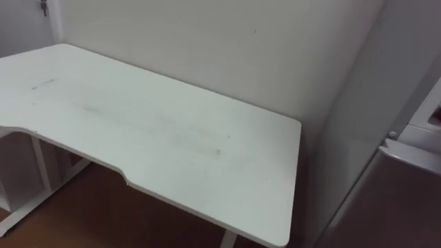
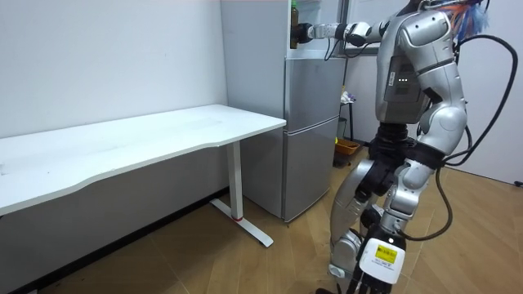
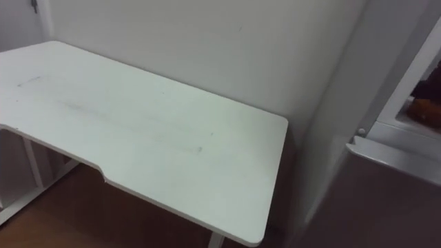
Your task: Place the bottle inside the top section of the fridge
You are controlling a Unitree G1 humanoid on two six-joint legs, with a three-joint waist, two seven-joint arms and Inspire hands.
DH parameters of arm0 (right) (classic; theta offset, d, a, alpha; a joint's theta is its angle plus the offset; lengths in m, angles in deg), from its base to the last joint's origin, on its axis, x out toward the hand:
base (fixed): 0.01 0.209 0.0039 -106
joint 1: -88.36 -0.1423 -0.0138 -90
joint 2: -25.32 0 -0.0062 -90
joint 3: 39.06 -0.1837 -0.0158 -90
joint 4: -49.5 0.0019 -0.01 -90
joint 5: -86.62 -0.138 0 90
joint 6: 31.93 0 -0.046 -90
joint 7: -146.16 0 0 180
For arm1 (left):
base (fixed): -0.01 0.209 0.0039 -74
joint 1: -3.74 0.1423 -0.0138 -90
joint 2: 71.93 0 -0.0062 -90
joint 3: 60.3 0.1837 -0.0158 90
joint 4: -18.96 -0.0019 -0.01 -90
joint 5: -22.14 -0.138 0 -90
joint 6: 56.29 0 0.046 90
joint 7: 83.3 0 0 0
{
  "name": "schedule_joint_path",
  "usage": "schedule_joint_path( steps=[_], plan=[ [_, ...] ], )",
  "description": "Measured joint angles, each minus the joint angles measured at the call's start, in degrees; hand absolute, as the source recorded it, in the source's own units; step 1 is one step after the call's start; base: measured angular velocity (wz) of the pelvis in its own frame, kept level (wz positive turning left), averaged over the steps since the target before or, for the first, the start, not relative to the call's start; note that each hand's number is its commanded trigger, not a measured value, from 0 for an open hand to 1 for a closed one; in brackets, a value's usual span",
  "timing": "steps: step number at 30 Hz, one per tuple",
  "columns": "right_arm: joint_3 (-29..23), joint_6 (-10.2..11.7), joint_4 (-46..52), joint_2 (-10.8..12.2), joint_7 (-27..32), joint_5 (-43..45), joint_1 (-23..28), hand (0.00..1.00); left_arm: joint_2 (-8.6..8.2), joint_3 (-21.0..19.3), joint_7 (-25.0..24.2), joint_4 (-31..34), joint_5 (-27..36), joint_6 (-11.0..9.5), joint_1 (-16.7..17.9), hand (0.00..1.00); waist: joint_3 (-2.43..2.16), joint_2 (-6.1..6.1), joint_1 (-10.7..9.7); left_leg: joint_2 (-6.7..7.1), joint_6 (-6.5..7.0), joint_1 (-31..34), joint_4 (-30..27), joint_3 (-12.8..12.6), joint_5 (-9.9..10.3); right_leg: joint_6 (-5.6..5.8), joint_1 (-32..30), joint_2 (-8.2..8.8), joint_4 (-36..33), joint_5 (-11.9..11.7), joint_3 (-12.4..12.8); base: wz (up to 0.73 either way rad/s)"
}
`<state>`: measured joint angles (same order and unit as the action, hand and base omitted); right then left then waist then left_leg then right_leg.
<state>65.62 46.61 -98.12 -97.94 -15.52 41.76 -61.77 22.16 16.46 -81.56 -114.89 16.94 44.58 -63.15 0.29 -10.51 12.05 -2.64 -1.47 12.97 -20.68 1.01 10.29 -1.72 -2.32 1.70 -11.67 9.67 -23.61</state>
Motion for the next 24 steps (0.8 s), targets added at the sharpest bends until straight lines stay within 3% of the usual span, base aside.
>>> schedule_joint_path(
  steps=[13,19,24],
  plan=[
    [0.0,0.3,-0.5,-0.2,0.3,-2.4,0.0,0.0,0.76,0.1,0.0,1.3,0.0,-0.6,-0.1,0.0,0.13,0.18,0.2,-0.07,0.02,0.9,0.0,-0.1,0.0,-0.02,-1.0,-0.01,0.1,0.0,0.0,0.0],
    [0.0,0.1,-0.5,-0.3,0.4,-2.3,0.0,0.0,0.73,0.1,0.4,1.2,0.0,-0.5,-0.1,0.0,0.04,0.17,0.2,-0.06,0.01,0.7,0.3,-0.2,0.0,-0.02,-1.0,0.01,0.0,0.0,0.0,0.0],
    [0.0,0.0,-0.5,-0.4,-0.1,-2.3,0.0,0.0,0.73,0.2,0.7,1.1,0.0,-0.5,0.4,0.0,-0.3,0.47,-0.7,0.12,0.04,0.2,0.8,-0.2,-0.1,0.02,-0.5,0.14,0.1,0.0,0.0,0.0]
  ],
)
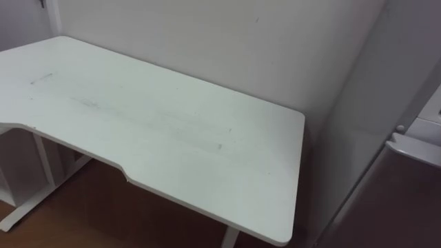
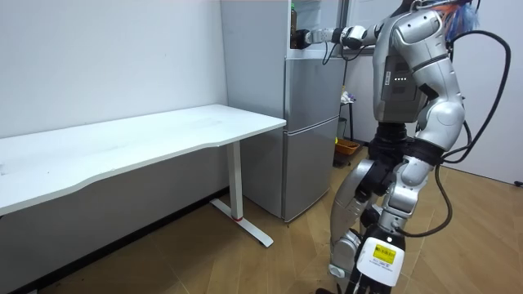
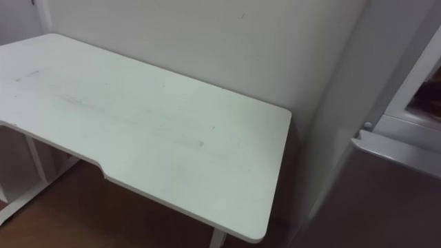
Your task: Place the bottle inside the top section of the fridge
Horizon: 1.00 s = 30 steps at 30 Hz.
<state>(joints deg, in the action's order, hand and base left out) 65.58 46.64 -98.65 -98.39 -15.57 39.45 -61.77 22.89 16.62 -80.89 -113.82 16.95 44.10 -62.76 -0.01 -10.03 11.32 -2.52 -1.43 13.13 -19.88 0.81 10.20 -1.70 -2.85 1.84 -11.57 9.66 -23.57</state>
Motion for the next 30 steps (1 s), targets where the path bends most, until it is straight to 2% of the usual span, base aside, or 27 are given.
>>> schedule_joint_path(
  steps=[4,7,8,12,16,23,30],
  plan=[
    [0.0,-0.2,0.0,0.0,-1.4,0.0,0.0,0.0,-0.28,0.1,0.8,0.0,0.1,0.0,0.7,0.0,-0.18,0.33,-0.7,0.06,0.0,-1.1,0.5,-0.1,0.0,0.09,0.8,0.08,0.1,0.1,0.1,-0.01],
    [-0.1,-0.5,0.7,0.0,-2.7,0.2,0.0,0.0,-0.61,0.3,0.9,0.0,0.2,0.0,1.7,0.0,-0.15,0.56,-1.5,0.11,-0.05,-2.7,1.5,-0.6,-0.3,0.15,1.8,0.1,0.2,0.1,0.9,-0.07],
    [-0.4,-0.6,1.6,0.0,-2.9,0.4,0.0,0.0,-1.03,0.2,0.9,0.0,0.5,0.0,2.1,0.0,-0.41,0.8,-1.9,0.15,-0.04,-3.0,1.8,-0.7,-0.3,0.18,2.1,0.12,0.5,0.1,0.9,-0.03],
    [-2.3,-0.7,8.5,0.0,-2.1,1.3,0.8,0.0,-3.05,-0.3,0.9,-0.4,0.7,0.0,2.5,0.0,-0.56,1.38,-2.9,0.21,-0.13,-5.6,3.6,-1.5,-0.7,0.24,3.7,0.25,1.0,0.2,1.5,-0.09],
    [-6.6,-0.4,19.4,0.0,-1.2,1.4,5.5,0.0,-4.91,-0.2,0.9,-0.4,0.8,-0.1,2.5,0.0,-0.83,1.64,-3.9,0.23,-0.22,-7.3,4.2,-1.7,-0.7,0.3,5.0,0.32,1.2,0.6,1.4,0.0],
    [-7.2,0.2,26.5,0.0,-0.8,2.6,10.7,0.0,-4.89,-0.2,1.0,-1.5,1.2,-0.5,2.6,0.0,-0.66,1.87,-4.7,0.3,-0.28,-8.7,4.5,-1.5,-0.6,0.36,6.8,0.24,1.8,0.6,1.2,0.02],
    [-7.3,0.2,27.9,0.0,-0.7,5.0,11.8,0.0,-4.93,-0.2,0.9,-4.2,1.2,-0.5,3.1,0.0,-0.53,2.0,-4.8,0.29,-0.3,-10.8,5.4,-2.2,-0.6,0.49,7.8,0.33,1.9,0.8,1.7,-0.04]
  ],
)
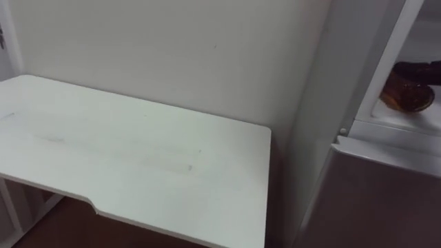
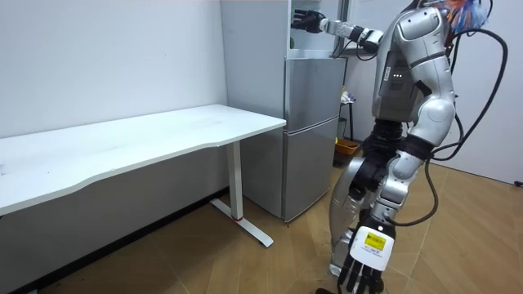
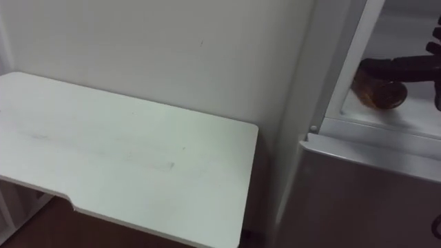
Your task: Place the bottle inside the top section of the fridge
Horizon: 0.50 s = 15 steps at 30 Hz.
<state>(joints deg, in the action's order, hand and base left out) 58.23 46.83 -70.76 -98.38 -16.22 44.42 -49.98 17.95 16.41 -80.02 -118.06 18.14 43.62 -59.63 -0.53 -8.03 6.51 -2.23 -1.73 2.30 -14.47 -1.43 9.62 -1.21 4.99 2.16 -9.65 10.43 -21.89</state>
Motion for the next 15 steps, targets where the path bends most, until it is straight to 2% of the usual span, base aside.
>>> schedule_joint_path(
  steps=[9,15],
  plan=[
    [-1.1,0.3,0.7,0.0,0.2,0.0,0.3,0.0,-0.05,0.0,0.0,-2.2,0.0,-0.6,0.0,0.0,0.01,0.01,-0.4,0.18,0.01,-1.8,1.1,-0.4,0.0,0.14,1.1,0.14,0.0,0.3,0.6,-0.02],
    [-6.5,2.2,10.3,0.0,1.6,0.0,5.3,0.0,-0.22,-0.1,0.0,-3.7,0.0,-1.4,-0.3,0.0,0.29,0.43,-0.4,0.17,0.02,-2.0,1.1,-0.9,0.0,0.14,1.0,0.12,0.0,0.3,1.2,-0.04]
  ],
)
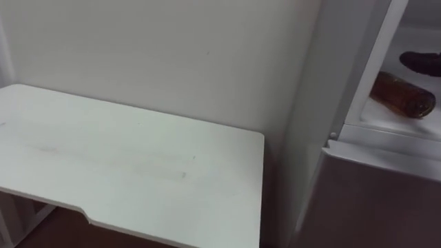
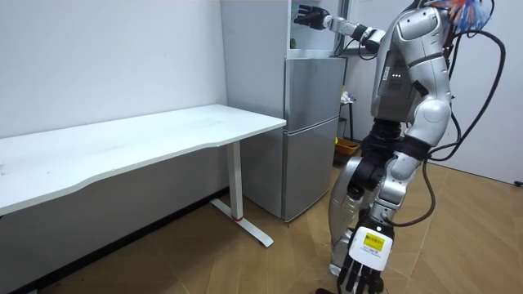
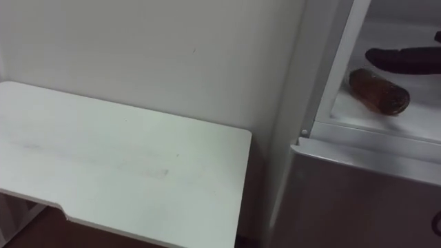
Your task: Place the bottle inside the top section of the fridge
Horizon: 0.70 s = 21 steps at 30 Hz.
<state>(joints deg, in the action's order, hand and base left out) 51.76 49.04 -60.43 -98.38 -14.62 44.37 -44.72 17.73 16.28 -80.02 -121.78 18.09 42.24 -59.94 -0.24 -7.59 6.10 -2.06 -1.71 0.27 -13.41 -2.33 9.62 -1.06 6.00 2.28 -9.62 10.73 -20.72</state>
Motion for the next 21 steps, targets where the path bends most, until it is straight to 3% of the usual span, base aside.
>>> schedule_joint_path(
  steps=[2,6,10,14,20,21],
  plan=[
    [-0.1,1.4,1.8,0.0,0.8,0.0,0.1,0.0,-0.07,0.0,0.0,0.0,0.0,-0.4,0.0,0.0,0.04,0.28,-0.1,0.0,0.01,-0.1,0.2,-0.1,0.0,0.01,0.0,0.01,0.0,0.0,0.1,-0.02],
    [-0.7,2.2,8.7,0.0,1.9,-0.5,1.7,0.0,-0.58,0.0,0.2,0.0,0.0,-0.6,0.0,0.0,-0.06,0.95,-0.4,-0.02,0.02,-0.7,0.7,-0.6,0.0,0.03,0.0,0.0,0.1,0.0,1.1,-0.08],
    [-2.4,3.6,17.6,0.3,2.1,-0.8,6.0,0.0,-1.58,0.1,1.4,0.1,0.0,-1.2,-0.4,0.0,-0.15,1.44,-1.0,-0.01,0.01,-1.1,1.1,-0.9,0.0,0.1,0.1,-0.03,0.0,0.1,1.7,-0.04],
    [-5.7,5.3,21.4,0.9,3.4,-2.3,10.8,0.0,-1.73,0.0,1.7,0.1,-0.1,-1.7,-0.4,0.0,0.05,1.71,-1.1,-0.16,0.0,-2.4,1.7,-1.8,0.0,0.16,0.7,0.05,0.0,0.1,2.0,-0.08],
    [-10.6,8.9,26.4,9.3,5.1,-4.8,17.2,0.0,-1.82,0.1,3.6,-1.0,0.0,-3.3,-2.1,0.0,0.17,1.95,-2.6,-0.26,0.05,-3.0,2.0,-2.9,0.1,0.22,0.6,0.02,0.0,0.2,3.5,-0.11],
    [-10.9,9.2,26.7,9.7,5.1,-4.8,17.8,0.0,-1.83,0.1,3.7,-1.0,0.0,-3.7,-2.3,0.0,0.17,1.95,-2.7,-0.26,0.06,-3.0,1.9,-3.0,0.1,0.22,0.5,0.02,0.0,0.2,3.5,-0.06]
  ],
)
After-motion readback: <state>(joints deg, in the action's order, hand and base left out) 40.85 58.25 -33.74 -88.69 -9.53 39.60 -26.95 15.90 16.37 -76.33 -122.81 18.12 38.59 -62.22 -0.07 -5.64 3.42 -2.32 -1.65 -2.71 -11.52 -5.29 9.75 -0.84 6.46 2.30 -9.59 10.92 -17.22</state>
